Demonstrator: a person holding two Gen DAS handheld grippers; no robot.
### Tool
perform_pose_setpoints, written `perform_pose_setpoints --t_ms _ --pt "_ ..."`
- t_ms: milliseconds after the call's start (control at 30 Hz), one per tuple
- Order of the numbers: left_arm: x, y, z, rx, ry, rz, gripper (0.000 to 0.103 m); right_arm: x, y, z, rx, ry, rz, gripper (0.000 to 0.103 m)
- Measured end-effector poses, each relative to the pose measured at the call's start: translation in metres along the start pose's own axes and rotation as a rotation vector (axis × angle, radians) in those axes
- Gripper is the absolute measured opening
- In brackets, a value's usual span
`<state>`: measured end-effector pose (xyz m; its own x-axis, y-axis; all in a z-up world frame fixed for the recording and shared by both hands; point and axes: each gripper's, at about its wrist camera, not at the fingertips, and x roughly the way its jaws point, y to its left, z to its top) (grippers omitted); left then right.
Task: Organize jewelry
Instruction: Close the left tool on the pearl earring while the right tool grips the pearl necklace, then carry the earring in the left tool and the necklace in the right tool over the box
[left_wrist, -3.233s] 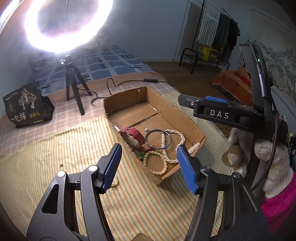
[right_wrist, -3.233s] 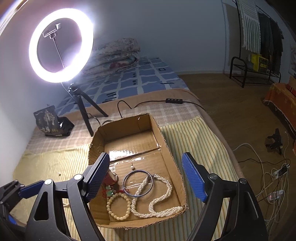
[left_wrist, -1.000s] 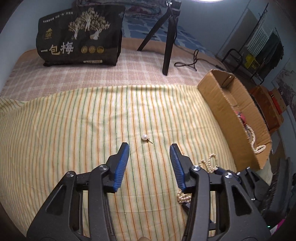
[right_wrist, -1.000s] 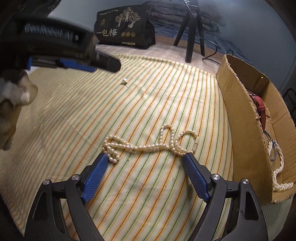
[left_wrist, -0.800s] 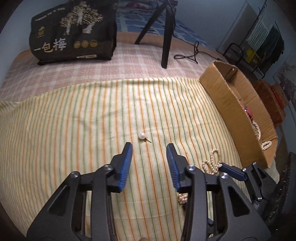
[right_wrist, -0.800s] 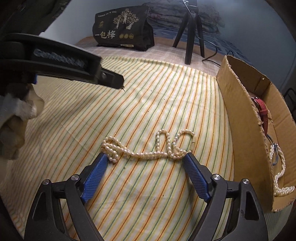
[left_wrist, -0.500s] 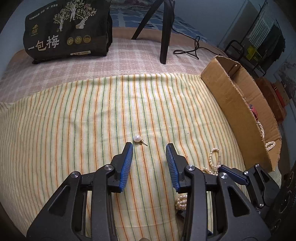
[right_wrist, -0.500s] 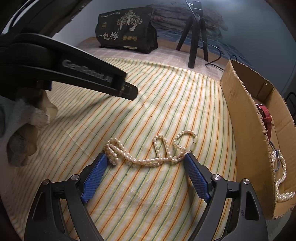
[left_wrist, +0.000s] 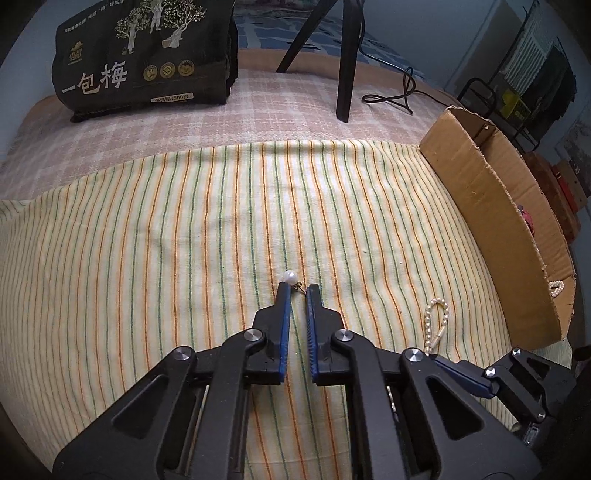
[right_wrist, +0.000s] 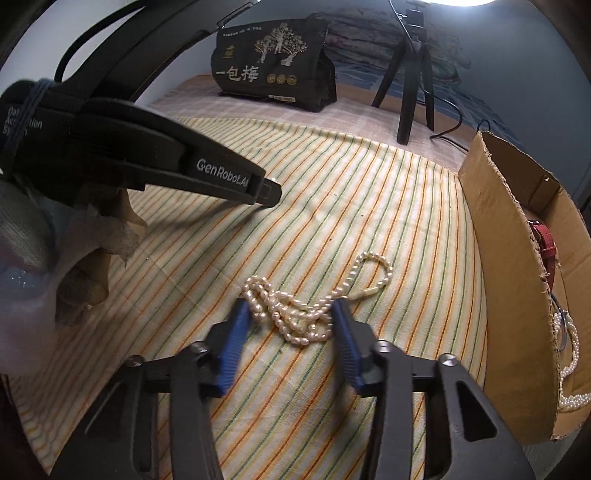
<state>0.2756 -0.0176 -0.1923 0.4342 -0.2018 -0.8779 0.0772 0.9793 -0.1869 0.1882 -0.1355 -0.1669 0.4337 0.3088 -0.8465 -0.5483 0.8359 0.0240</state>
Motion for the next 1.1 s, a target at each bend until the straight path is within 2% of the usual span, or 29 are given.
perform_pose_setpoints --t_ms 233,467,633,667,733,767,800,933,967,1000,1100 --pt "-0.005 0.004 -0.001 -0.021 -0.013 0.004 0.0 0.001 -0.004 0.003 0.009 0.004 0.002 0.01" --pt "-0.016 0.009 -0.001 -0.042 -0.046 0.004 0.0 0.0 -0.01 0.005 0.045 0.0 0.025 0.009" --pt "-0.019 0.015 0.002 -0.069 -0.055 -0.03 0.0 -0.002 -0.016 0.007 0.074 -0.007 0.036 0.008" --pt "-0.018 0.014 0.002 -0.067 -0.05 -0.046 0.002 -0.002 -0.016 0.007 0.075 -0.008 0.036 0.008" --pt "-0.018 0.01 0.002 -0.052 -0.047 -0.037 0.027 -0.002 -0.014 0.007 0.069 -0.006 0.035 0.007" --pt "-0.019 0.007 0.001 -0.04 -0.057 -0.031 0.045 -0.001 -0.014 0.007 0.069 -0.005 0.036 0.007" --pt "-0.019 0.005 0.0 -0.026 -0.069 -0.023 0.048 -0.001 -0.014 0.006 0.069 -0.003 0.038 0.007" --pt "-0.012 0.002 0.001 -0.001 -0.074 0.011 0.048 -0.001 -0.012 0.006 0.062 -0.002 0.04 0.006" --pt "-0.009 0.003 0.002 -0.007 -0.077 0.015 0.042 -0.002 -0.011 0.006 0.059 -0.002 0.039 0.006" --pt "-0.008 0.004 0.002 -0.007 -0.08 0.02 0.03 -0.002 -0.011 0.006 0.056 -0.003 0.039 0.006" --pt "-0.001 0.004 0.001 0.012 -0.071 0.037 0.009 -0.001 -0.009 0.006 0.053 -0.001 0.036 0.006"
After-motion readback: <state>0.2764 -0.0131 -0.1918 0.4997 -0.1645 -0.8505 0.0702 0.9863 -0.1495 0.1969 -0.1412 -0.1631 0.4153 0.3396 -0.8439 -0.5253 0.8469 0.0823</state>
